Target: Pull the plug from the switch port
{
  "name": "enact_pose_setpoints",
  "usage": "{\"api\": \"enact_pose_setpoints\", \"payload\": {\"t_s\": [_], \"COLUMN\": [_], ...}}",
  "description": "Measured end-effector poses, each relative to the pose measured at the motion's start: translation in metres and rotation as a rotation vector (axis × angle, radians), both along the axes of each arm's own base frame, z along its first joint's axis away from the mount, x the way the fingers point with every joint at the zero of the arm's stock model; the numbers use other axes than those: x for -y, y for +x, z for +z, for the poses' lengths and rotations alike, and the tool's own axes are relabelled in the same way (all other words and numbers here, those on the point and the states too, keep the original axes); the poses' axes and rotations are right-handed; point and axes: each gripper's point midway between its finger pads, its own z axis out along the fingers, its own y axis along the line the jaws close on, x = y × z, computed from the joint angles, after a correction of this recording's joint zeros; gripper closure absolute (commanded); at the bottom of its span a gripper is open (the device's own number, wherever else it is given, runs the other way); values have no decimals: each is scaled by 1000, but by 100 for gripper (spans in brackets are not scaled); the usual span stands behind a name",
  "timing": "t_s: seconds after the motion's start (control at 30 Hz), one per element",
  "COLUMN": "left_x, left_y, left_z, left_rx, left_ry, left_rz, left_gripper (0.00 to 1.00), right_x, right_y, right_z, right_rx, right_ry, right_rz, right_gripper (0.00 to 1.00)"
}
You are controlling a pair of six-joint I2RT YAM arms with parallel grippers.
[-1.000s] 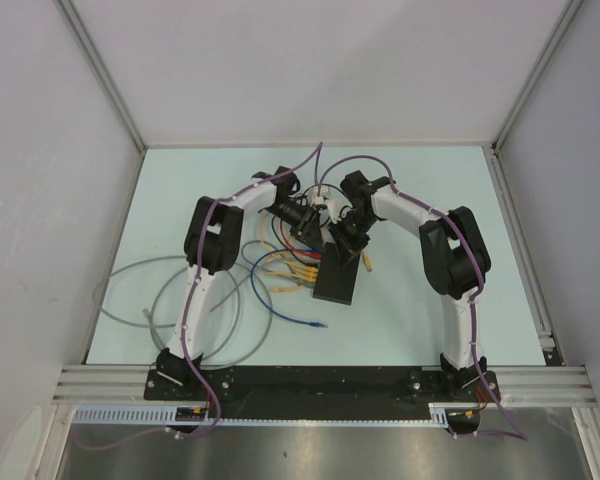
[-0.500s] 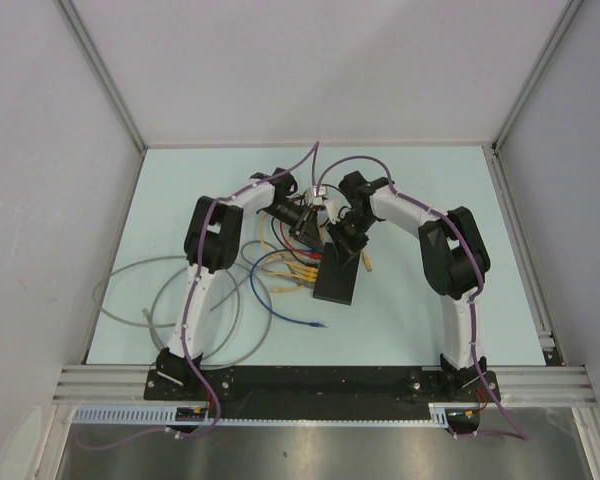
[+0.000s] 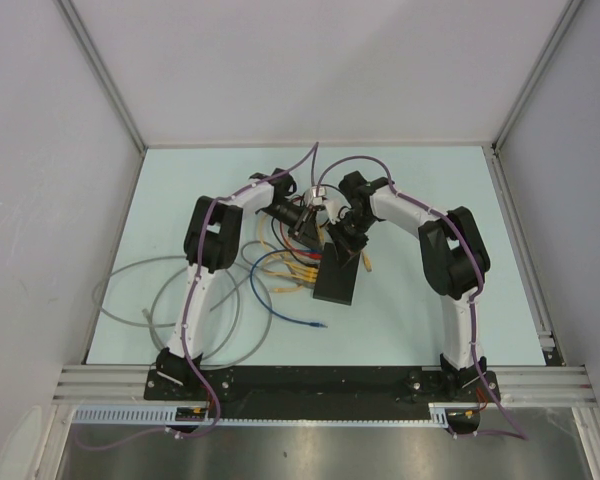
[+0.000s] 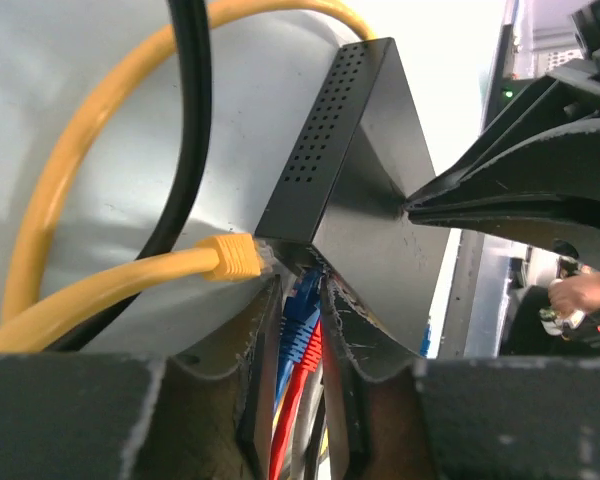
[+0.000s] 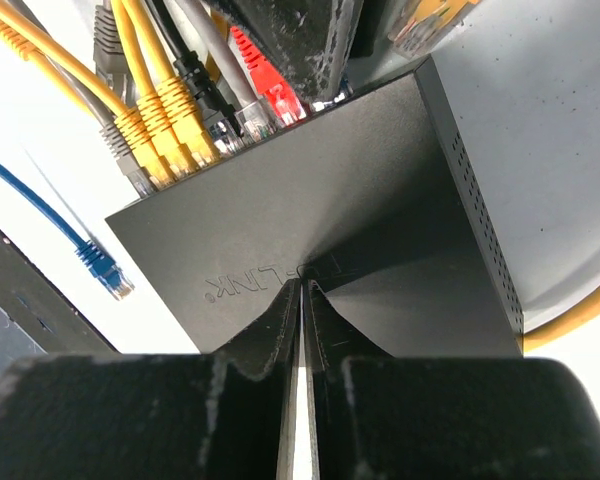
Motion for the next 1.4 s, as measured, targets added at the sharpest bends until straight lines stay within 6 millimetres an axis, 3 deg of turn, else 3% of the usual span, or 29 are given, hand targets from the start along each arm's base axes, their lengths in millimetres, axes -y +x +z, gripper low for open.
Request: {"api": "enact_pose_setpoints", "payload": {"t_s": [0.1, 1.4], "left_x": [-2, -11], "left_y": [0, -7], "left_z": [-3, -2], "left_rx": [5, 39], "left_ry": [17, 161], "left_rz": [0, -74], "left_gripper": [100, 100], "right_x": [0, -8], "right_y": [0, -8], "right_z": [0, -1], "right_rx": [-2, -10], "right_ry": [2, 2], "right_rz": [0, 10], "right_gripper": [91, 91]}}
